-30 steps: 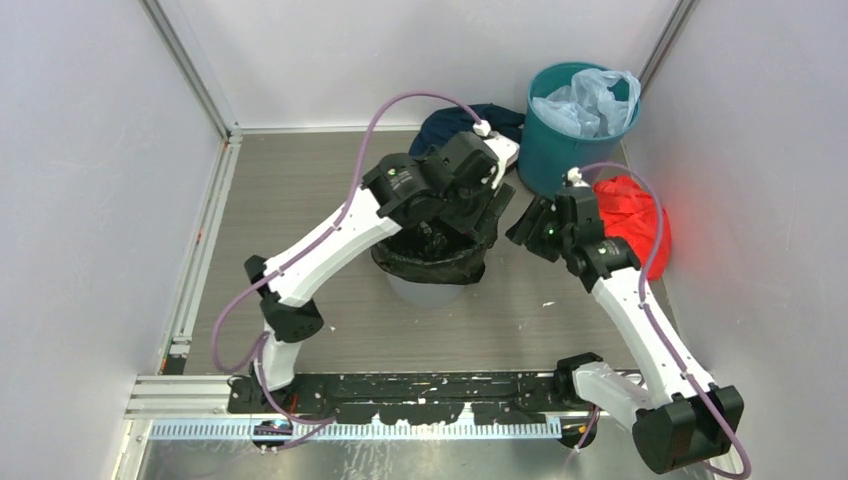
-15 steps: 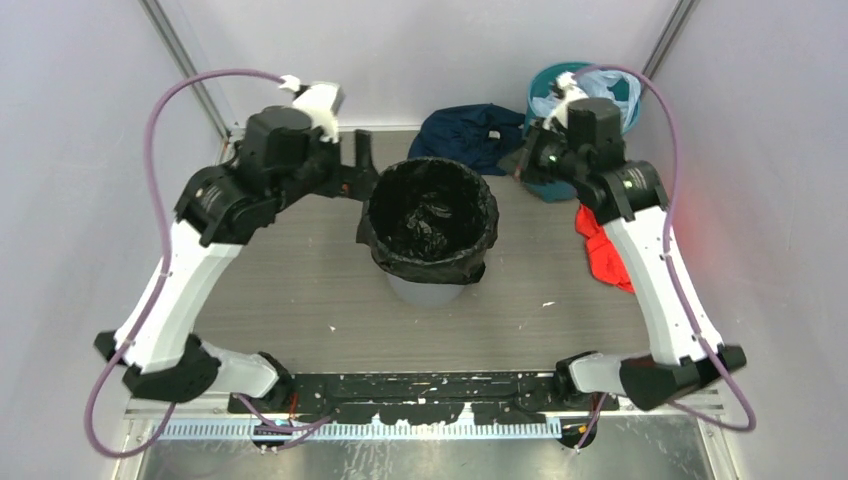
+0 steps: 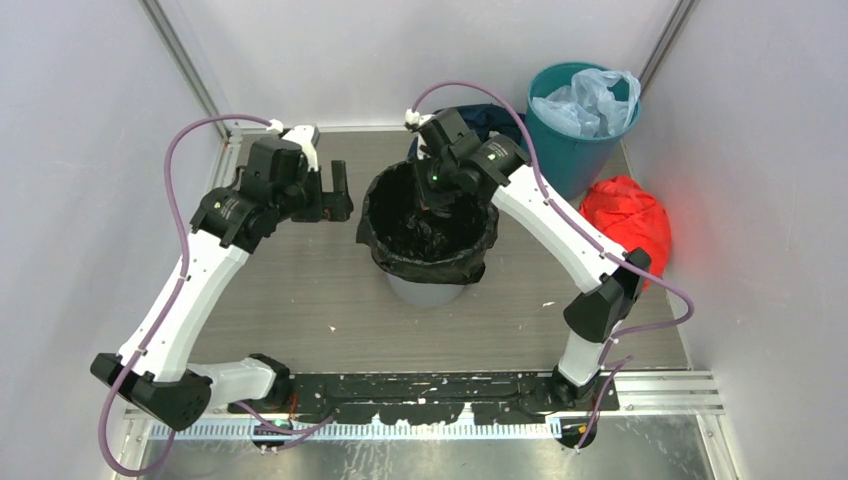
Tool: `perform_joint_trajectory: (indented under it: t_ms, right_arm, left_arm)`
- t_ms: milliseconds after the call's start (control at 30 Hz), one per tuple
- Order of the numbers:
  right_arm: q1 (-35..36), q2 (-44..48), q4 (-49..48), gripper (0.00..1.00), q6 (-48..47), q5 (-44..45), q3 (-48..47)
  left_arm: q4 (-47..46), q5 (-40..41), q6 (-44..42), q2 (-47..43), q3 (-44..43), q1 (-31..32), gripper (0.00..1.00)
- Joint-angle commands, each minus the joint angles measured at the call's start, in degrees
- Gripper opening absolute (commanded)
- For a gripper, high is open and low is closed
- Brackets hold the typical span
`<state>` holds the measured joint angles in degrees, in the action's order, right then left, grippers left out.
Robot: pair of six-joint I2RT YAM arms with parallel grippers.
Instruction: Put the trash bags into the trash bin
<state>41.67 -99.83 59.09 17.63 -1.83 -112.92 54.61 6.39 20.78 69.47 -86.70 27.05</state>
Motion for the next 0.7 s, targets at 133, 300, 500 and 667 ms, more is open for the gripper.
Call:
perform_joint_trajectory:
  t_ms: [133,300,500,667]
  right_arm:
    - [0.2,2.4,1.1,0.01,-0.8,2.9,0.1]
    - [0.2,5.2,2.9,0.01,0.3,2.7,1.0]
    - [-0.3,8.6,3.3,0.05,1.5,5.3,4.1]
    - [-3.0,7.6,3.9,0.05,0.9,4.7,1.7]
  left_arm:
    - [-4.1,-4.9,1.0,-1.4,-0.1,-1.6,1.0]
    - [-3.2,-6.0,2.0,-1.3,0.1,-1.6,1.0]
    - [-4.1,-11.2,3.2,-1.3,1.2,-1.6,1.0]
    - [-5.9,-12.4,2.6,0.9,1.3,-1.6,1.0]
